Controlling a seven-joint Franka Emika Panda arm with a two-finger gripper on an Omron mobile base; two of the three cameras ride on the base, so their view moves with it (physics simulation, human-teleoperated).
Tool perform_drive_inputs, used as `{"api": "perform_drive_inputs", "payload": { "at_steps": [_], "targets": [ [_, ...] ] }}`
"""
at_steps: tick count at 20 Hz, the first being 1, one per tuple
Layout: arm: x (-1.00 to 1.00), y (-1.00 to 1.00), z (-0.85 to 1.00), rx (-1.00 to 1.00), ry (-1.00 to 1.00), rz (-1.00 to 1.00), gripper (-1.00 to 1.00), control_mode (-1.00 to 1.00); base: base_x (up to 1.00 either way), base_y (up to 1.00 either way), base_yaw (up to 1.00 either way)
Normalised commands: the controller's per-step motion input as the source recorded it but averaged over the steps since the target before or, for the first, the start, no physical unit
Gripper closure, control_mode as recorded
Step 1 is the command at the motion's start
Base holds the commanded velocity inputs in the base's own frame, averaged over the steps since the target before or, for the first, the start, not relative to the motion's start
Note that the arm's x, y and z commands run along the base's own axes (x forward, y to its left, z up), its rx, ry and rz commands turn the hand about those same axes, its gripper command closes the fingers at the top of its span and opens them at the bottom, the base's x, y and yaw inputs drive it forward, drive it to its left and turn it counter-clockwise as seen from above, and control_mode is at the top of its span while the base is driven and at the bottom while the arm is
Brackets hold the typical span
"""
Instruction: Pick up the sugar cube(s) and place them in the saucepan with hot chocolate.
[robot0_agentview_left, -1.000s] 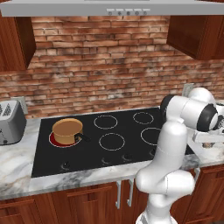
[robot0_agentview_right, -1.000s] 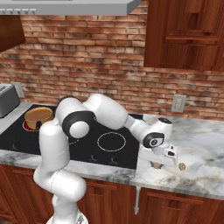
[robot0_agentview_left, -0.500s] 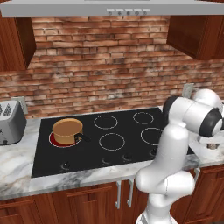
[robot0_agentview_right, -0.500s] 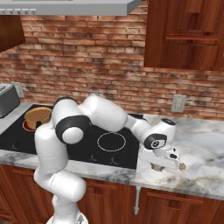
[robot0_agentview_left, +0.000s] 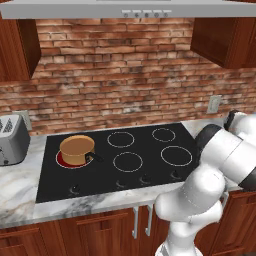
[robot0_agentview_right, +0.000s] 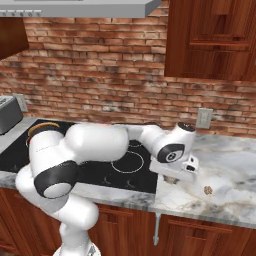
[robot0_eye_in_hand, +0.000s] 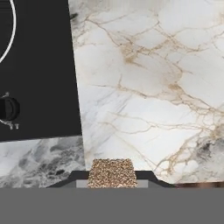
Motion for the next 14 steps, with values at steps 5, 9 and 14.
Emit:
{"api": "perform_drive_inputs", "payload": {
  "at_steps": [5,9,14],
  "targets": [
    [0.0,0.76,0.56,0.0,-0.09,0.01,1.0,-1.0,0.0,0.0,0.0],
    [0.0,0.82,0.43,0.0,-0.06,0.0,1.0,-1.0,0.0,0.0,0.0],
    [0.02,0.94,0.31,0.0,-0.02,0.02,1.0,-1.0,0.0,0.0,0.0]
  ]
}}
